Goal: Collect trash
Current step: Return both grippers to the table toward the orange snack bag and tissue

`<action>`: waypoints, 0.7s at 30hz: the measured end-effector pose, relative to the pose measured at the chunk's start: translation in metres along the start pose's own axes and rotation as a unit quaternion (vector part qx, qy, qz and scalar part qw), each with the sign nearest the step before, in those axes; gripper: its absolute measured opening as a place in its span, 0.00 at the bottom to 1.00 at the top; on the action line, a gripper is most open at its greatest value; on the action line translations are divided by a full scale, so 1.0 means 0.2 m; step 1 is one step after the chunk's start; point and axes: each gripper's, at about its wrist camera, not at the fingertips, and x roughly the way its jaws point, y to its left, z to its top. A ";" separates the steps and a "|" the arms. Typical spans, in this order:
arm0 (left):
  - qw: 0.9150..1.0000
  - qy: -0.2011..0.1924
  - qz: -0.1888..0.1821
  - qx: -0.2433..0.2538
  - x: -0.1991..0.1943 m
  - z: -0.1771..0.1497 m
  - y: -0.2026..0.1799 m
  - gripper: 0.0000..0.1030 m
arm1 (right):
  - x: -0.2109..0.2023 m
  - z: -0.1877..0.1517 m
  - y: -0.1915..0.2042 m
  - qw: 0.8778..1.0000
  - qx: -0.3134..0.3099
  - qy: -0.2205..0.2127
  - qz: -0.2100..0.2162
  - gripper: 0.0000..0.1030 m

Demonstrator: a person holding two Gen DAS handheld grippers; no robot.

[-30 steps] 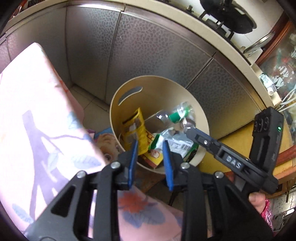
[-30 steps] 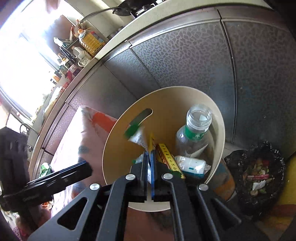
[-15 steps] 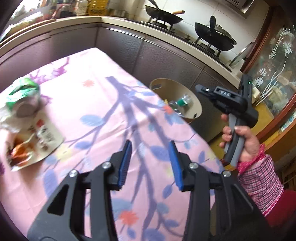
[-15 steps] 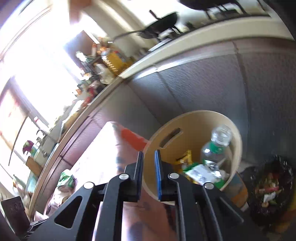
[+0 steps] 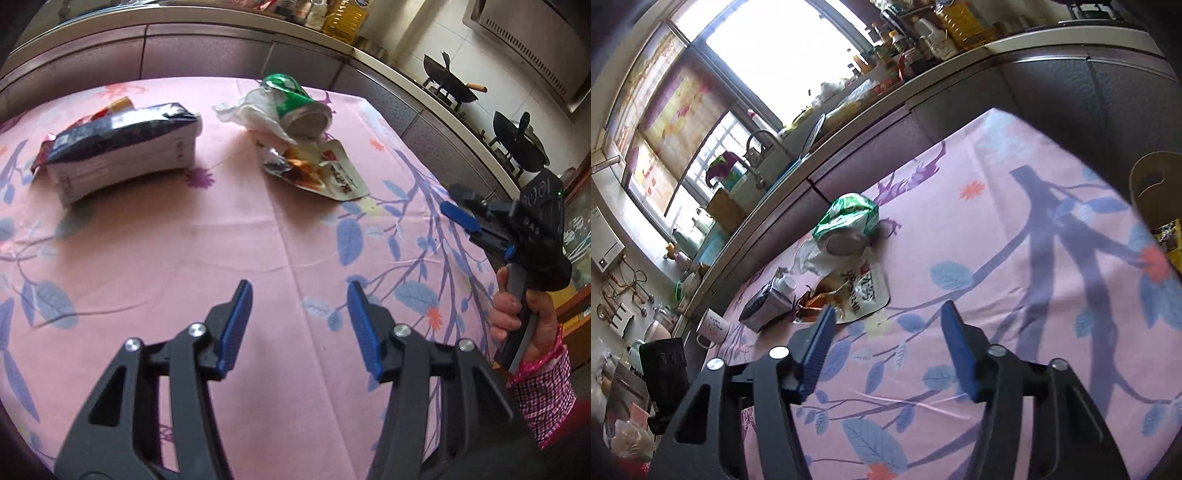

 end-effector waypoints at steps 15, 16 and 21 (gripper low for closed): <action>0.999 -0.021 -0.027 -0.041 -0.06 0.03 0.16 0.50 | 0.63 0.36 0.03 0.996 0.009 0.087 0.000 0.26; 0.999 -0.022 -0.025 -0.043 -0.07 0.04 0.17 0.50 | 0.64 0.35 0.05 0.996 0.006 0.091 0.009 0.26; 0.997 -0.033 -0.022 -0.062 -0.10 0.06 0.23 0.50 | 0.60 0.12 0.29 0.981 -0.042 0.160 0.100 0.26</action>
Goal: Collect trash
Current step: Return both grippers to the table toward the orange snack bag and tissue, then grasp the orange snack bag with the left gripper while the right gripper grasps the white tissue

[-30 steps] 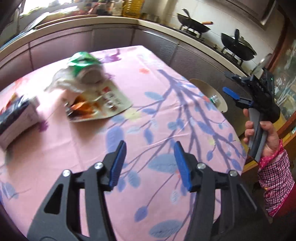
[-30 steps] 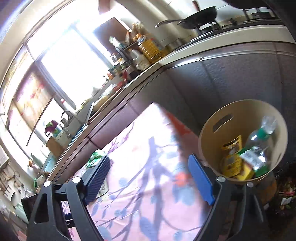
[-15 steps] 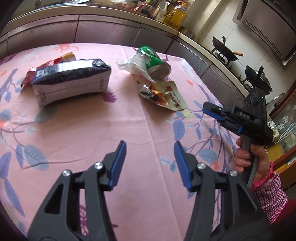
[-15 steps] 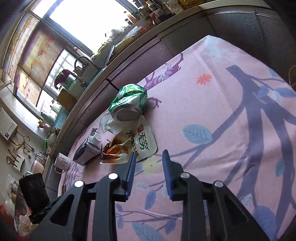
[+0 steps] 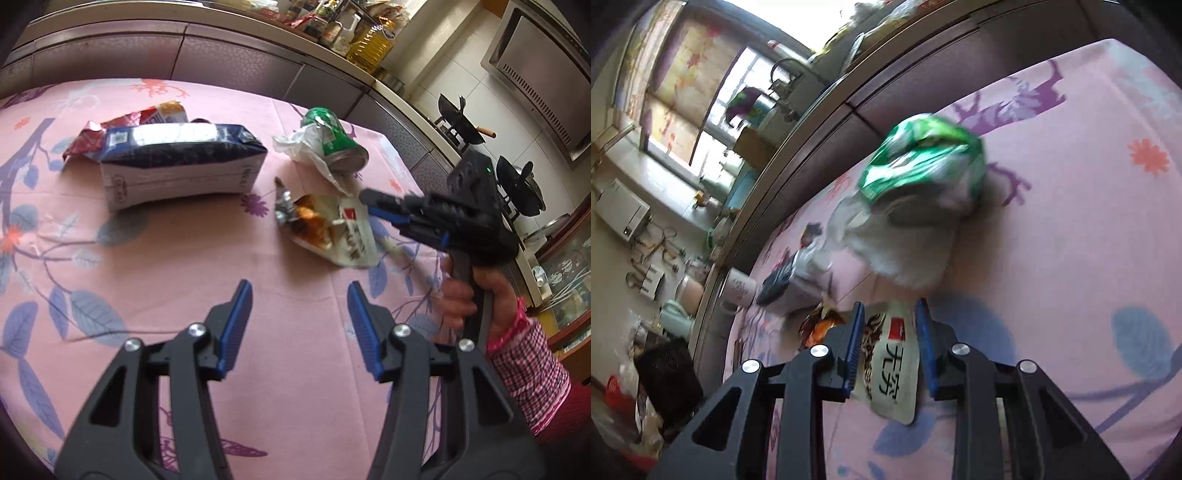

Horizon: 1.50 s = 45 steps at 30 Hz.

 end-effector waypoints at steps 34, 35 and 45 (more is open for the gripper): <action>0.999 0.019 -0.022 -0.045 0.11 0.04 0.06 0.63 | -0.51 -0.71 0.12 0.955 -0.063 -0.118 -0.266 0.00; 0.998 0.020 -0.027 -0.047 0.12 0.06 0.05 0.63 | -0.51 -0.72 0.10 0.959 -0.052 -0.112 -0.253 0.00; 0.997 0.014 -0.030 -0.072 0.25 0.13 0.04 0.57 | -0.51 -0.84 0.12 0.967 -0.054 -0.082 -0.235 0.00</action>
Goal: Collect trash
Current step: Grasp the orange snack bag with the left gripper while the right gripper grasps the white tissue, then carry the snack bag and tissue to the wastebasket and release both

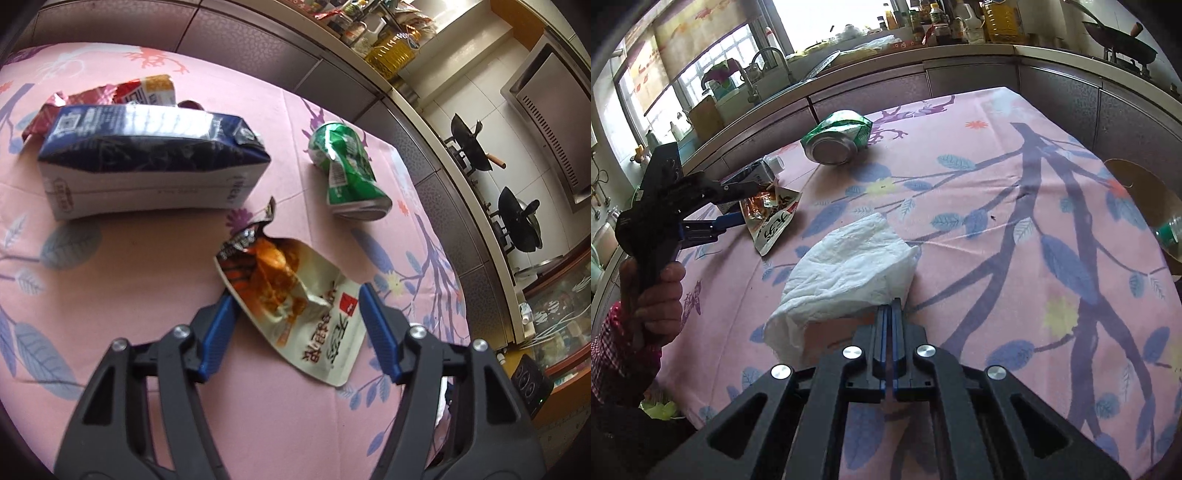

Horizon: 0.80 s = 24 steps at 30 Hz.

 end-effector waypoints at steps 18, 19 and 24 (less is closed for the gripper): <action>0.997 -0.022 -0.043 0.056 -0.14 -0.09 -0.21 0.04 | -0.09 -0.01 -0.19 0.975 0.181 -0.017 0.125 0.55; 0.997 -0.019 -0.044 0.060 -0.15 -0.11 -0.21 0.04 | -0.08 -0.01 -0.20 0.972 0.191 -0.013 0.135 0.55; 0.997 0.006 -0.059 0.056 -0.16 -0.19 -0.21 0.04 | -0.03 0.00 -0.15 0.966 0.198 0.000 0.166 0.49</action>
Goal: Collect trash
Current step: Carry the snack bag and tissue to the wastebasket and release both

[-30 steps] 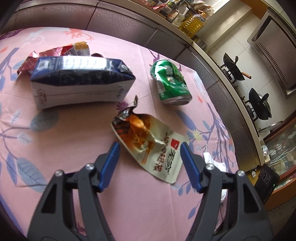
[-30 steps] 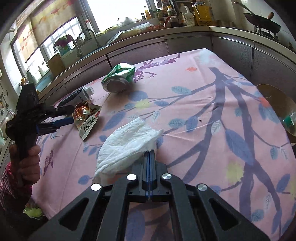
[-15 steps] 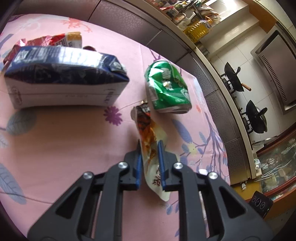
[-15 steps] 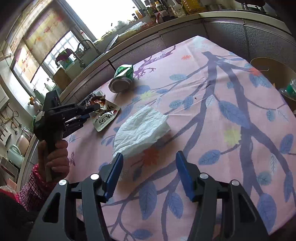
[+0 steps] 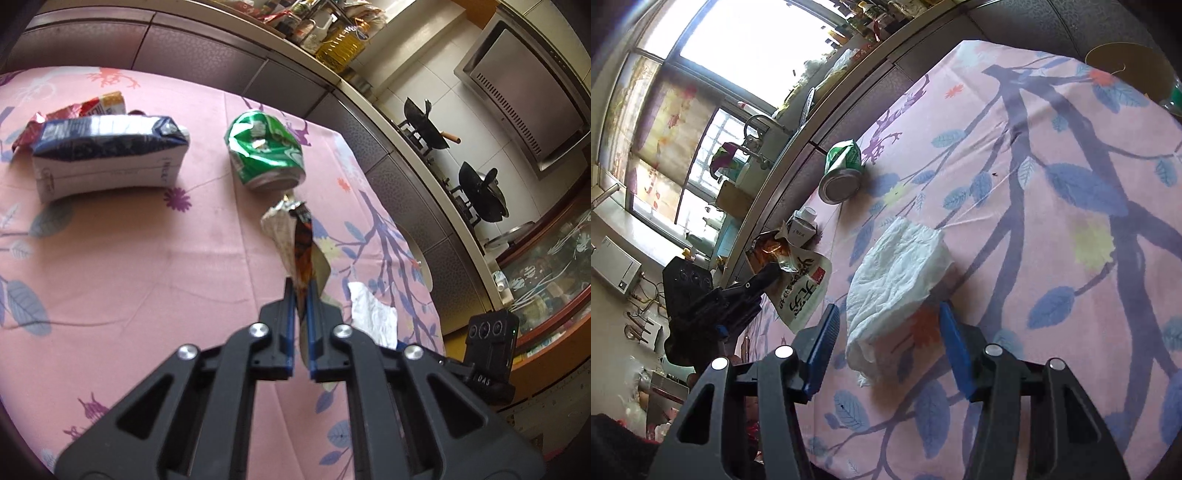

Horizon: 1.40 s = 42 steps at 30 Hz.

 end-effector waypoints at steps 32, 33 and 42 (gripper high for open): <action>0.960 0.125 -0.045 0.247 1.52 0.34 -1.51 0.06 | -0.78 0.67 -0.95 0.966 0.019 -0.167 -0.199 0.02; 0.959 0.125 -0.038 0.252 1.58 0.34 -1.54 0.06 | -0.77 0.69 -0.99 0.965 0.023 -0.163 -0.205 0.02; 0.952 0.153 0.029 0.265 1.87 0.26 -1.53 0.28 | -0.68 0.73 -1.17 0.964 0.056 -0.152 -0.210 0.49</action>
